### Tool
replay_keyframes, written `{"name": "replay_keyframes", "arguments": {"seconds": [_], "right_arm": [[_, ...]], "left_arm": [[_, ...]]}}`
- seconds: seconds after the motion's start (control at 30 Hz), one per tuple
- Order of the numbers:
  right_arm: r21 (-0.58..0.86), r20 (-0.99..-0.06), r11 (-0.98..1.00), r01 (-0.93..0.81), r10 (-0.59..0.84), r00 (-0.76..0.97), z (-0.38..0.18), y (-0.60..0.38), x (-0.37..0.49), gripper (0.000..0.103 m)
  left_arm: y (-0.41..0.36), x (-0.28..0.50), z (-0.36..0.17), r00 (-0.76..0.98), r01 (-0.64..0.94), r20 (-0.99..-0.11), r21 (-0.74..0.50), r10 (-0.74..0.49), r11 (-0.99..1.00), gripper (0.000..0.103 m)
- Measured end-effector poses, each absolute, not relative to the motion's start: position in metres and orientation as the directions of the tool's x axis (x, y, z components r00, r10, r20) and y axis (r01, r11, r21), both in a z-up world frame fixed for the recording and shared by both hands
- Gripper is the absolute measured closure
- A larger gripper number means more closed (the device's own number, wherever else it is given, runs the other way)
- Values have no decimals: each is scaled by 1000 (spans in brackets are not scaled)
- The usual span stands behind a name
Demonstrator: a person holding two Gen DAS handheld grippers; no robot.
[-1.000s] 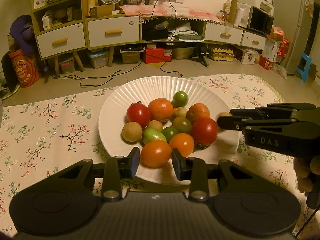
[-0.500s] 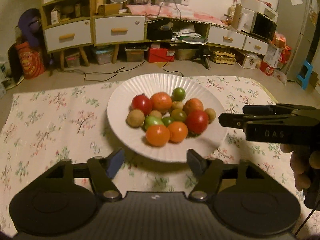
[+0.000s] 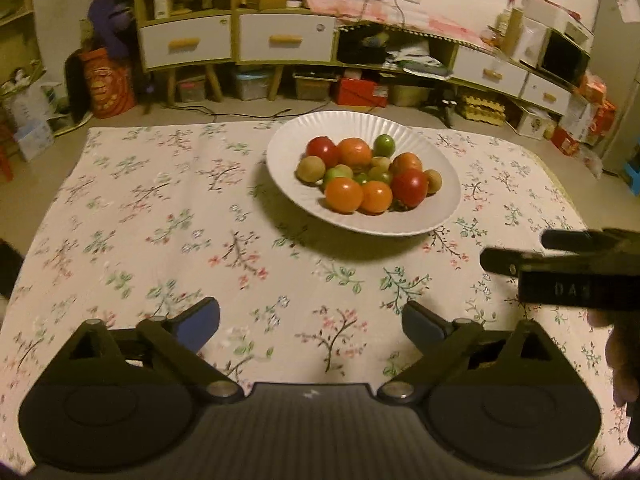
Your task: Organize fruits
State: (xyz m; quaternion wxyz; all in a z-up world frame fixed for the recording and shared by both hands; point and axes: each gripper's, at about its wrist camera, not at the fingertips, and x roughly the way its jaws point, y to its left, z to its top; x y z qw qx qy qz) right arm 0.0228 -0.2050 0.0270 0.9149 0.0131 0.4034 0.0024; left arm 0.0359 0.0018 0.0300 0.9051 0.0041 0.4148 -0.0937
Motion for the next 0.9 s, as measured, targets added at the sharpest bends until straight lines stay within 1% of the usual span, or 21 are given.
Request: {"name": "replay_keyframes", "arguments": {"seconds": [0.07,0.2,0.3,0.47,0.67,0.9], "right_arm": [[11,-744,1000,12,0,668,28,-201,15,12],[8,-755,998,62,-35,655,27,-198,0,8],[29,-766,992,120,-55,641,22,-199,-5,8],[-28,-758,994,107,-92,646,21,-191,-6,7],[-58,-740,995,87,-101,665,23,-181,-8,5],[-66,-736,996,65,-93,671,25,-175,-9,4]], "left_arm": [[2,30,33,642,153,-753,-57,-143,987,1],[2,19,33,649,118,-752,-55,-119,991,0],[1,16,32,642,99,-761,-46,-99,994,0],[2,16,33,635,70,-770,-30,-68,997,0],[6,17,36,634,20,-773,-12,-22,1000,0],[3,14,37,644,16,-765,29,12,999,0]]}}
